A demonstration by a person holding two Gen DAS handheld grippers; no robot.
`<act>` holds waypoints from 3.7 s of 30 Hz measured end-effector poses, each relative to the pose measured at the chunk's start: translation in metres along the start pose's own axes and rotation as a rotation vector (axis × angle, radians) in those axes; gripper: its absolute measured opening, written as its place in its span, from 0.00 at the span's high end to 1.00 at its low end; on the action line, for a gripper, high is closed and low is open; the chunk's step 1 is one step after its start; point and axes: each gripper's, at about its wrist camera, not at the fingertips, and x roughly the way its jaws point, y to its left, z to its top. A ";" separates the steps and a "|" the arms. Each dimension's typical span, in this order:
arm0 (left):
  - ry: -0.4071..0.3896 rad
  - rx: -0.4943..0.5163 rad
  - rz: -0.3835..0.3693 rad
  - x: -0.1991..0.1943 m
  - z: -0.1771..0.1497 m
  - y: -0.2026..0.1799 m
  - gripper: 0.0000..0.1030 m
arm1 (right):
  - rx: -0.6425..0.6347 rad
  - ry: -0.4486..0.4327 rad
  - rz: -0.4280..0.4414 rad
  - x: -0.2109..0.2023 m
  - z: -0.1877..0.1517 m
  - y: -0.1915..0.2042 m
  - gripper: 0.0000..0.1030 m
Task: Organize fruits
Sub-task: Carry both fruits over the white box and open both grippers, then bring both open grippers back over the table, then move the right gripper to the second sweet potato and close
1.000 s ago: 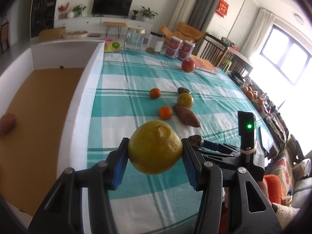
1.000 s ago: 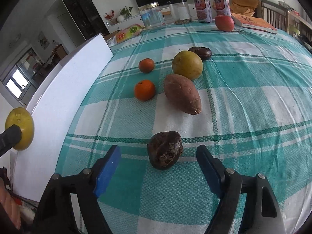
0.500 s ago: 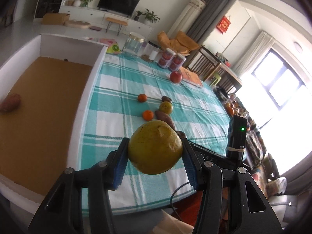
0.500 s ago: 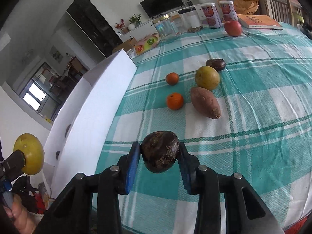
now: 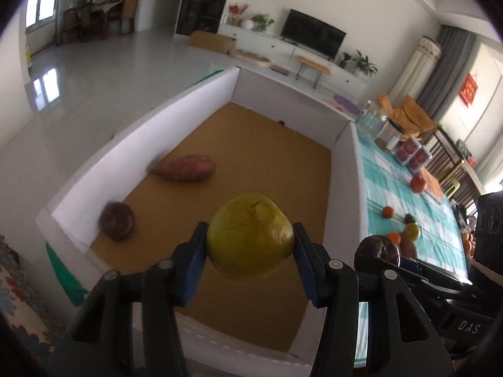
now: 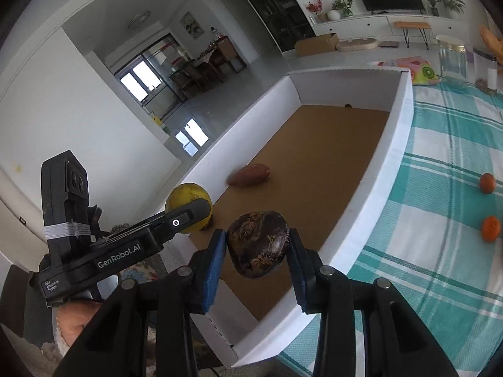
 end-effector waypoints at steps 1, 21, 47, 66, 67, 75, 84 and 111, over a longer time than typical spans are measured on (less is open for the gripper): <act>0.004 -0.004 0.026 0.005 -0.002 0.005 0.47 | -0.005 0.022 0.002 0.011 0.000 0.002 0.62; -0.177 0.397 -0.016 -0.005 -0.037 -0.116 0.22 | 0.230 -0.230 -0.571 -0.118 -0.074 -0.185 0.12; -0.127 0.324 0.069 0.032 -0.040 -0.148 0.22 | 0.594 -0.277 -1.053 -0.206 -0.159 -0.323 0.09; -0.300 0.528 -0.162 -0.035 -0.074 -0.222 0.12 | 0.585 -0.254 -1.044 -0.202 -0.157 -0.323 0.04; -0.222 0.534 -0.213 -0.025 -0.080 -0.231 0.12 | 0.585 -0.255 -1.042 -0.202 -0.158 -0.323 0.04; 0.263 0.529 -0.255 0.084 -0.138 -0.252 0.12 | 0.581 -0.252 -1.035 -0.202 -0.157 -0.323 0.02; 0.131 0.533 -0.144 0.132 -0.114 -0.252 0.12 | 0.578 -0.250 -1.029 -0.201 -0.158 -0.322 0.00; 0.099 0.536 -0.085 0.148 -0.112 -0.250 0.09 | 0.216 0.088 -0.569 -0.091 -0.043 -0.281 0.60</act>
